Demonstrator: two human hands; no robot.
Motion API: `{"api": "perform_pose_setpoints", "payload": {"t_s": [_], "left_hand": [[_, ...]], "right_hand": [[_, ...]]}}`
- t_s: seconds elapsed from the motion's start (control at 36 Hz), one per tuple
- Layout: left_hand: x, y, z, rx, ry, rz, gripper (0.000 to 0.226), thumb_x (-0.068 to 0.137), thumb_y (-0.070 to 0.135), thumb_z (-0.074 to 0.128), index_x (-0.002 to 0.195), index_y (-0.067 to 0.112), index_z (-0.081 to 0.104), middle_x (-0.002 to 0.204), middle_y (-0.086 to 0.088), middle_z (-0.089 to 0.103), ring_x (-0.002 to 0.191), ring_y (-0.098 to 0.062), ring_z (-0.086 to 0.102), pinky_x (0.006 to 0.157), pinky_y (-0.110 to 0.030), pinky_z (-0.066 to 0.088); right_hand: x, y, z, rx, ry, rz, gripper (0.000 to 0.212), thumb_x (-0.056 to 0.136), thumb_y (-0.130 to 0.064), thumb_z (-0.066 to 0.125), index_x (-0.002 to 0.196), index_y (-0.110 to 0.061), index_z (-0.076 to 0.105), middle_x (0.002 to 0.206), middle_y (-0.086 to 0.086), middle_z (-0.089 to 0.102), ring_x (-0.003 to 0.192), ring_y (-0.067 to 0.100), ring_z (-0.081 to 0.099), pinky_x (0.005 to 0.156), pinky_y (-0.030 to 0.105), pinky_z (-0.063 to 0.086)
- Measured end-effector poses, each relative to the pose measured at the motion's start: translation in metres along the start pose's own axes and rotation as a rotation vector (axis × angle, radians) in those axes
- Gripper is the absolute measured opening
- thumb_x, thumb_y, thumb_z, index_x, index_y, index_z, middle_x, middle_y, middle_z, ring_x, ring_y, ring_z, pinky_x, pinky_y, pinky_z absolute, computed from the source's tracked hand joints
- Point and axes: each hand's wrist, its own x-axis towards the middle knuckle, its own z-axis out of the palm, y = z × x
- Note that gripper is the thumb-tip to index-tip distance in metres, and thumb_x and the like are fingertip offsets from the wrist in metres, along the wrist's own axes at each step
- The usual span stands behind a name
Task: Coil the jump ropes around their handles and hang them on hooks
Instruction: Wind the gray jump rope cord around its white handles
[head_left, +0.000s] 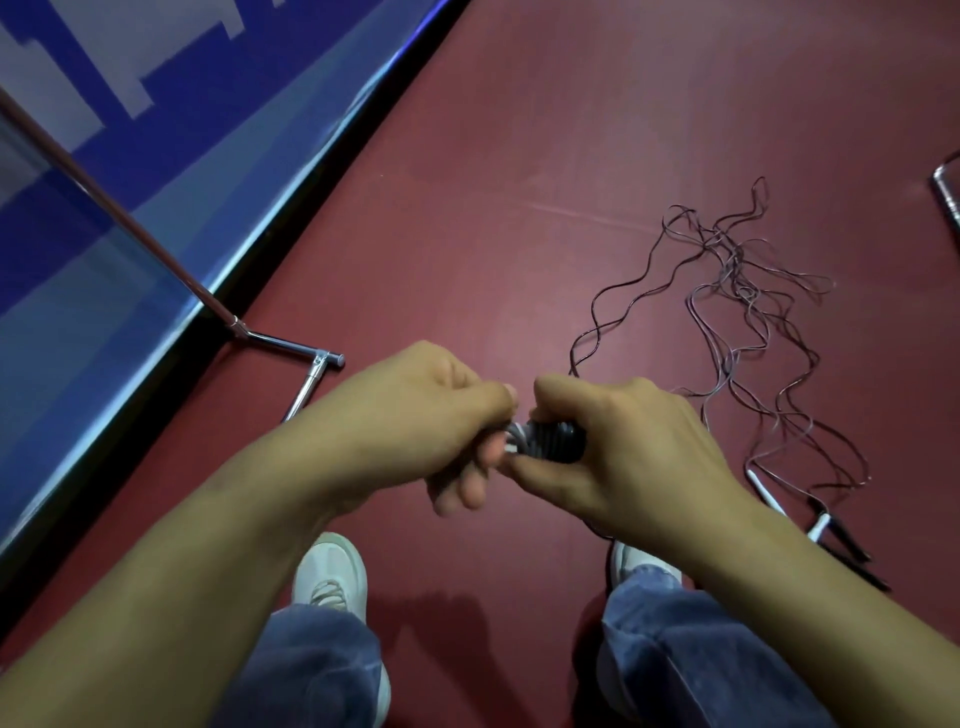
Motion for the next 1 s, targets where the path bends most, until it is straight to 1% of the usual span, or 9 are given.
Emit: {"api": "perform_pose_setpoints", "payload": {"t_s": [0.08, 0.17, 0.28, 0.36, 0.47, 0.64, 0.75, 0.89, 1.0], "left_hand": [[0.002, -0.004, -0.008, 0.323, 0.124, 0.075, 0.050, 0.091, 0.049, 0.062, 0.058, 0.012, 0.066, 0.050, -0.004, 0.063, 0.043, -0.014, 0.046, 0.053, -0.028, 0.039], [-0.002, -0.005, -0.016, 0.384, 0.062, 0.121, 0.049, 0.074, 0.065, 0.071, 0.068, 0.016, 0.070, 0.057, -0.005, 0.062, 0.049, -0.011, 0.048, 0.056, -0.034, 0.041], [0.001, -0.009, -0.024, 0.374, 0.184, 0.229, 0.019, 0.083, 0.038, 0.077, 0.077, 0.020, 0.074, 0.061, -0.003, 0.067, 0.053, -0.010, 0.055, 0.057, -0.032, 0.047], [0.001, -0.011, -0.028, 0.214, 0.152, 0.260, 0.004, 0.085, 0.026, 0.078, 0.089, 0.025, 0.078, 0.061, -0.008, 0.068, 0.056, -0.018, 0.058, 0.054, -0.031, 0.047], [-0.006, -0.010, -0.038, 0.017, 0.013, 0.263, 0.021, 0.086, 0.013, 0.076, 0.103, 0.025, 0.077, 0.061, -0.016, 0.063, 0.052, -0.020, 0.053, 0.046, -0.023, 0.040], [0.000, -0.012, -0.038, -0.143, 0.027, 0.100, 0.017, 0.095, 0.006, 0.062, 0.088, 0.005, 0.077, 0.038, -0.010, 0.041, 0.036, -0.020, 0.035, 0.060, -0.033, 0.053], [0.005, -0.005, -0.026, -0.517, 0.008, -0.068, 0.013, 0.067, 0.004, 0.056, 0.073, -0.004, 0.064, 0.041, -0.010, 0.044, 0.027, -0.013, 0.031, 0.058, -0.035, 0.060], [0.012, -0.003, -0.016, -0.973, -0.022, -0.196, 0.017, 0.087, 0.007, 0.048, 0.088, -0.002, 0.062, 0.060, -0.014, 0.061, 0.038, -0.014, 0.054, 0.057, -0.034, 0.061], [0.017, -0.011, -0.023, -1.074, -0.010, -0.146, 0.052, 0.090, 0.037, 0.052, 0.114, -0.009, 0.056, 0.091, -0.028, 0.069, 0.072, -0.031, 0.069, 0.081, -0.048, 0.060]], "right_hand": [[-0.004, -0.001, 0.003, -0.032, -0.056, -0.048, 0.055, 0.072, -0.080, 0.041, 0.093, -0.030, 0.052, 0.059, -0.009, 0.054, 0.064, 0.025, 0.058, 0.053, 0.033, 0.046], [-0.005, 0.000, 0.002, -0.026, -0.102, -0.082, 0.052, 0.073, -0.081, 0.040, 0.090, -0.032, 0.047, 0.058, -0.007, 0.050, 0.062, 0.024, 0.053, 0.052, 0.035, 0.043], [-0.003, 0.001, -0.004, 0.064, -0.185, -0.074, 0.047, 0.069, -0.082, 0.048, 0.079, -0.037, 0.042, 0.059, -0.010, 0.050, 0.058, 0.016, 0.045, 0.052, 0.033, 0.040], [-0.003, -0.001, -0.007, 0.195, -0.229, -0.079, 0.044, 0.067, -0.082, 0.056, 0.073, -0.040, 0.043, 0.062, -0.012, 0.052, 0.057, 0.019, 0.046, 0.050, 0.038, 0.041], [0.000, -0.002, -0.008, 0.326, -0.268, -0.066, 0.057, 0.066, -0.078, 0.064, 0.075, -0.025, 0.044, 0.058, -0.006, 0.049, 0.054, 0.020, 0.040, 0.052, 0.044, 0.042], [0.003, 0.003, -0.011, 0.397, -0.246, -0.066, 0.054, 0.072, -0.067, 0.073, 0.074, -0.021, 0.045, 0.059, -0.009, 0.055, 0.053, 0.021, 0.043, 0.051, 0.040, 0.043], [0.002, 0.001, -0.011, 0.296, -0.206, -0.120, 0.051, 0.073, -0.074, 0.063, 0.074, -0.027, 0.043, 0.059, -0.009, 0.050, 0.054, 0.020, 0.039, 0.048, 0.034, 0.035], [0.000, 0.000, -0.010, 0.328, -0.197, -0.177, 0.043, 0.078, -0.067, 0.067, 0.071, -0.034, 0.041, 0.057, -0.008, 0.045, 0.053, 0.020, 0.038, 0.046, 0.038, 0.035], [-0.001, 0.003, -0.012, 0.452, -0.222, -0.109, 0.042, 0.076, -0.066, 0.070, 0.070, -0.033, 0.045, 0.057, -0.004, 0.052, 0.051, 0.018, 0.040, 0.048, 0.037, 0.038]]}}
